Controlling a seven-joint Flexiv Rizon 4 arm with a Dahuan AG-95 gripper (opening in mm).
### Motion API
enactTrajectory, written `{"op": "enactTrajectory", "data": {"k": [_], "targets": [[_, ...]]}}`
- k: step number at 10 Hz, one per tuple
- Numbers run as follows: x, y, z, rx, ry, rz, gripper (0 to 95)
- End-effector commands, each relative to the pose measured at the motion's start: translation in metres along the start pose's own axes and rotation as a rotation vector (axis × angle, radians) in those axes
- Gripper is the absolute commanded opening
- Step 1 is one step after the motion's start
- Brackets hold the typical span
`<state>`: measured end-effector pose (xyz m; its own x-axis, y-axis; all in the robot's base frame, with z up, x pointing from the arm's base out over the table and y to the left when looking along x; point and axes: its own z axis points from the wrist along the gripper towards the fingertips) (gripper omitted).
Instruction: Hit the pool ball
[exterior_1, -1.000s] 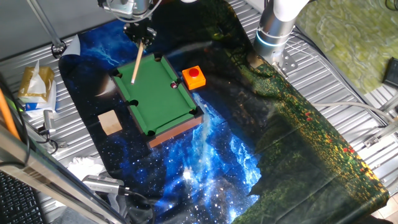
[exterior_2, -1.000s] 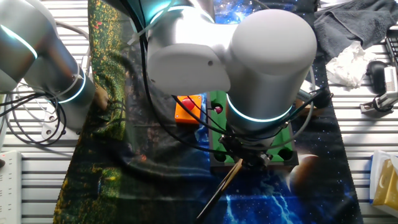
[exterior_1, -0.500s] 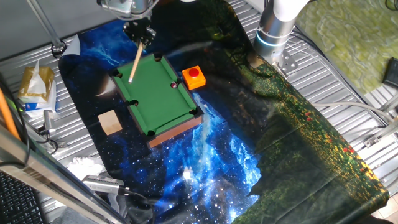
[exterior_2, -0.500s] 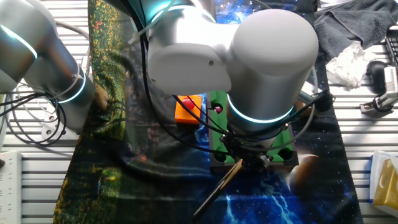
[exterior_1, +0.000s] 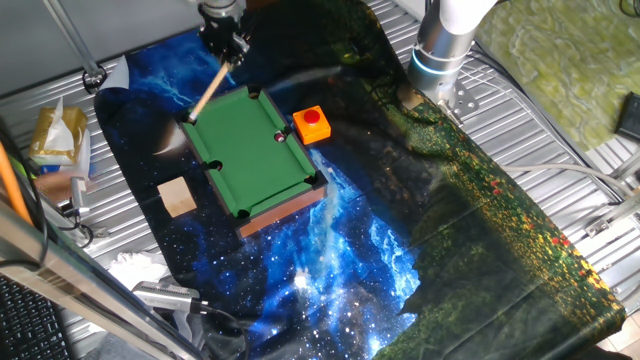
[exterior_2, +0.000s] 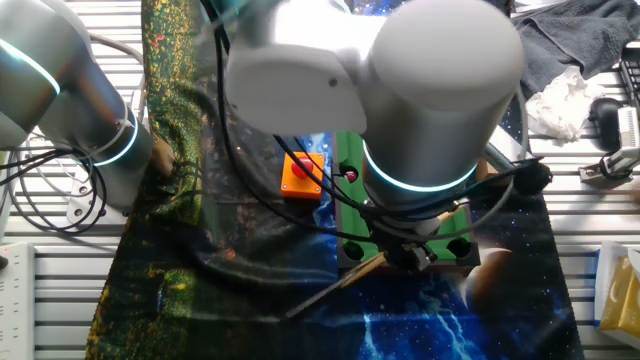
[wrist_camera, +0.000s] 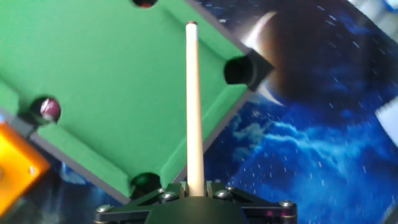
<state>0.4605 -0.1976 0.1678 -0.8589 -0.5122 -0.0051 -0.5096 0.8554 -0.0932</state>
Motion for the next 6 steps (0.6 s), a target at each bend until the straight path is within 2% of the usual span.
{"op": "enactTrajectory", "data": {"k": [1,6], "targets": [[0.001,0.004,-0.022,-0.011,-0.033,0.115,0.0],[0.004,0.009,-0.04,0.004,-0.062,0.135,0.0]]}}
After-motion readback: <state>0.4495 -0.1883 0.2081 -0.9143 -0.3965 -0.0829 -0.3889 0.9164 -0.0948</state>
